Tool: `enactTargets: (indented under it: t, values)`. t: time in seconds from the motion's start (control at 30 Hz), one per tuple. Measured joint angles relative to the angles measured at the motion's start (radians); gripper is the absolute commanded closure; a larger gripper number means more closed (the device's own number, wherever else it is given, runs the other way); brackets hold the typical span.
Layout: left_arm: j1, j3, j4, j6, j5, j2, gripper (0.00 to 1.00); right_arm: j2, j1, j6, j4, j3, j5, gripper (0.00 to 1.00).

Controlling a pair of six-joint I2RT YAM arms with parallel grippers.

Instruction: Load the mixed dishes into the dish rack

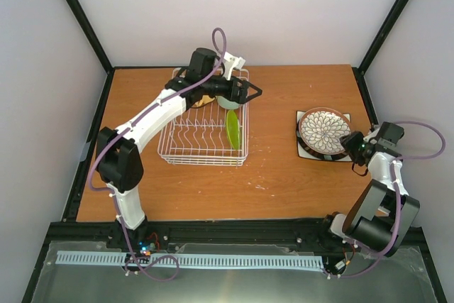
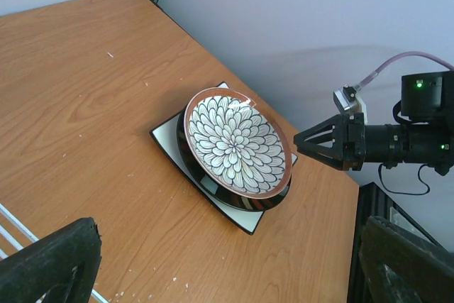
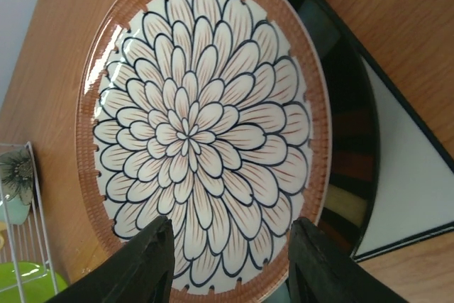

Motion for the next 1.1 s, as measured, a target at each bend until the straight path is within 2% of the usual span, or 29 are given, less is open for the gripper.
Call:
enactTargets:
  t: [0.4, 0.77, 1.1]
  values:
    - [0.000, -0.001, -0.005, 0.043, -0.029, 0.000, 0.00, -0.047, -0.005, 0.013, -0.080, 0.015, 0.122, 0.53]
    - [0.000, -0.001, -0.008, 0.063, -0.073, 0.000, 0.00, 0.045, -0.005, 0.068, -0.035, 0.012, 0.095, 0.54]
    - [0.000, -0.001, -0.013, 0.074, -0.092, 0.000, 0.00, 0.111, -0.005, 0.104, 0.029, 0.012, 0.048, 0.61]
